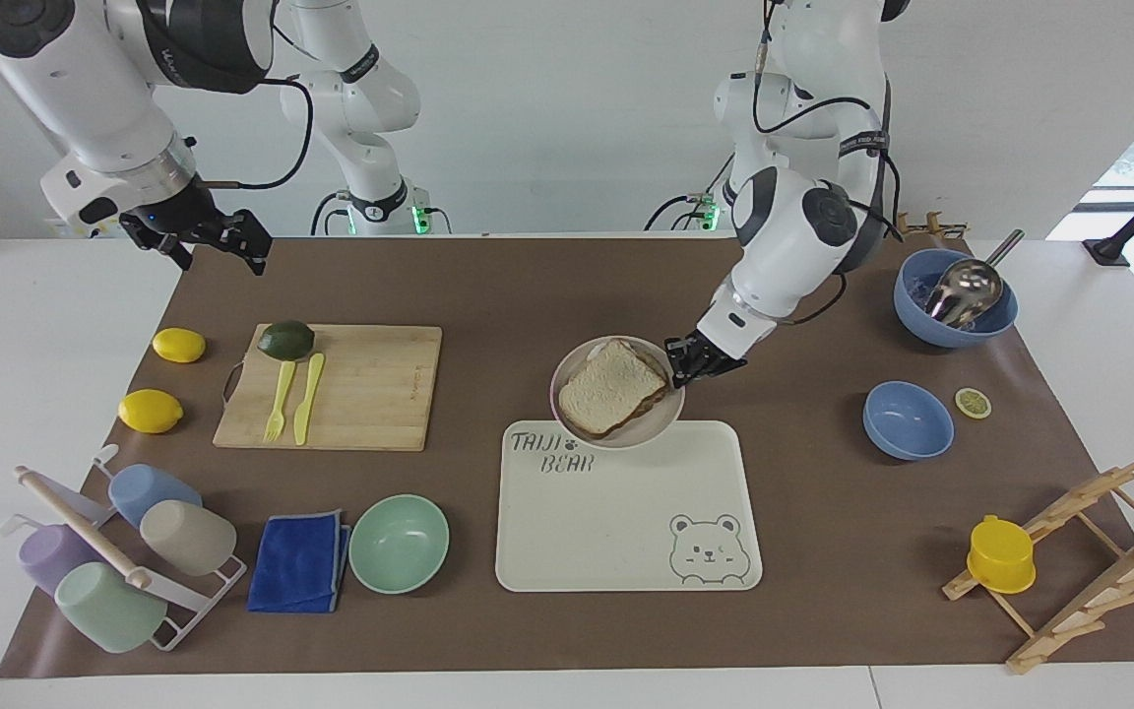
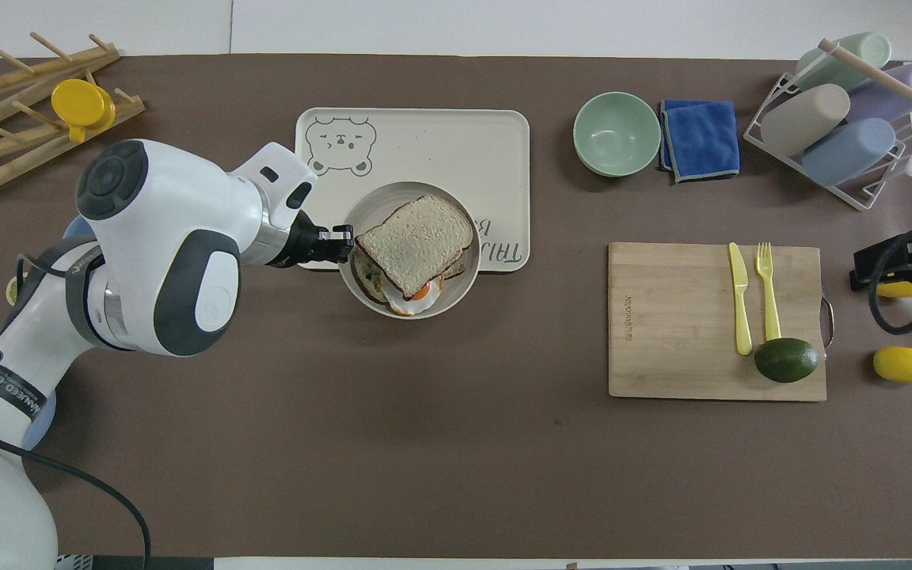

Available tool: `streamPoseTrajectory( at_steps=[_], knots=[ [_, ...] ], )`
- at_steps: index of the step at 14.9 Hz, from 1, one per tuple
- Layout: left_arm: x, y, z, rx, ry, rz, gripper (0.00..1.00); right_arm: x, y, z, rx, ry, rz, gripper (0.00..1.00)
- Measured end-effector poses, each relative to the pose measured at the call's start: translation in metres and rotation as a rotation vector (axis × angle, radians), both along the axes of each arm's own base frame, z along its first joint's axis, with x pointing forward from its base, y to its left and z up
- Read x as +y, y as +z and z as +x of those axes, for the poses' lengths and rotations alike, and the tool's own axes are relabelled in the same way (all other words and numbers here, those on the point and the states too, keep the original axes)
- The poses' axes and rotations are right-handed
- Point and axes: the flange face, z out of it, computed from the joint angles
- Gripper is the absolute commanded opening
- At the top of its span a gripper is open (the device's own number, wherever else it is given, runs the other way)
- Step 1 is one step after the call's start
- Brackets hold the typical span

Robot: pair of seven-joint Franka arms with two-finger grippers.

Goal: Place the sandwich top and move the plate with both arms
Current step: 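Slide the plate with the left gripper onto the bear tray, then release the plate and lift the left gripper away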

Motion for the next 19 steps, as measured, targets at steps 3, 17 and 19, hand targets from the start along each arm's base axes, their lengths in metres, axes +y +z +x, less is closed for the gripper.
streamPoseTrajectory(
  at_steps=[3, 17, 19],
  knots=[
    [0.006, 0.004, 0.045, 0.018, 0.008, -0.02, 0.0, 0.0, 0.0, 0.0, 0.0, 0.0, 0.0, 1.0],
    [-0.005, -0.077, 0.099, -0.044, 0.044, -0.029, 0.0, 0.0, 0.0, 0.0, 0.0, 0.0, 0.0, 1.0],
    [-0.006, -0.084, 0.097, -0.05, 0.047, -0.026, 0.0, 0.0, 0.0, 0.0, 0.0, 0.0, 0.0, 1.0]
  ],
)
